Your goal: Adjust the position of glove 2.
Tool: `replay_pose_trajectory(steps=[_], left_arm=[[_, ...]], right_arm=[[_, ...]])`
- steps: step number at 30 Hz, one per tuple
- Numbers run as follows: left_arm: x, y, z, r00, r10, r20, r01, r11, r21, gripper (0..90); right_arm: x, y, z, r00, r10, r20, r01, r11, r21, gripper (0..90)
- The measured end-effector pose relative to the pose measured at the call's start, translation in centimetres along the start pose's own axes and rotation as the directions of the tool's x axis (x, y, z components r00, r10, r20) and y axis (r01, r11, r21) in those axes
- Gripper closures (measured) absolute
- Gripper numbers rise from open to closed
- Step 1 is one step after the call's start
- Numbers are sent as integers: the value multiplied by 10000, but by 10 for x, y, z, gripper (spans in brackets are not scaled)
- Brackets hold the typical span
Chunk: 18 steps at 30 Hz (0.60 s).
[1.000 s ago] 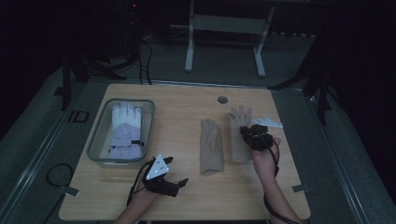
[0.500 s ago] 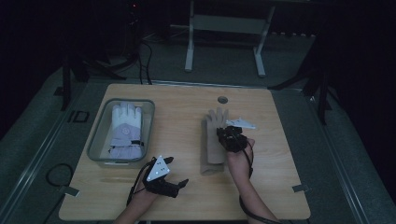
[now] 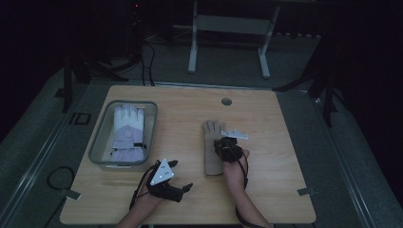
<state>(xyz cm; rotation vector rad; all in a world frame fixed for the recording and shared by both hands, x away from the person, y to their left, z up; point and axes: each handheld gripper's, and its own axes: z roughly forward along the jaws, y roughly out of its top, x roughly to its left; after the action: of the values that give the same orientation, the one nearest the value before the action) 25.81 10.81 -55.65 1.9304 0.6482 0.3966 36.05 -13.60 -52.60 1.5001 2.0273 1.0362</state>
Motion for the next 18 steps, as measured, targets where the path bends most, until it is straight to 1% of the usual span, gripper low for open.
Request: replay_pose_trajectory(steps=[5,9,10,12,13,15,16,18], left_arm=[[0,0,1,10000,-22,51,22,10000,33,35],[-1,1,1,9999,43,104,-44,10000,80,35],[-2,1,1,9999,69,84,-70,9999,123,35],[-3,2,2,9999,139,26,-139,9997,175,35],[-3,2,2,9999,122,58,-123,9998,136,35],[-3,3,2,9999,129,82,-129,9999,37,41],[-4,4,2,9999,74,72,-74,10000,62,48],[-5,5,2,9999,79,-72,-78,9999,105,51]], right_arm=[[0,-6,8,9996,187,-205,-182,9995,274,786],[0,-11,15,9999,-142,-43,144,9987,480,756],[-1,-12,16,9998,-162,-72,165,9985,518,740],[-3,-13,15,9994,-101,-324,117,9987,499,681],[-4,-12,13,9988,-119,-467,141,9988,477,631],[-7,-8,8,9972,-239,-710,263,9991,341,561],[-9,-5,5,9945,-379,-978,409,9988,287,515],[-14,-1,-1,9902,-862,-1097,882,9960,136,453]])
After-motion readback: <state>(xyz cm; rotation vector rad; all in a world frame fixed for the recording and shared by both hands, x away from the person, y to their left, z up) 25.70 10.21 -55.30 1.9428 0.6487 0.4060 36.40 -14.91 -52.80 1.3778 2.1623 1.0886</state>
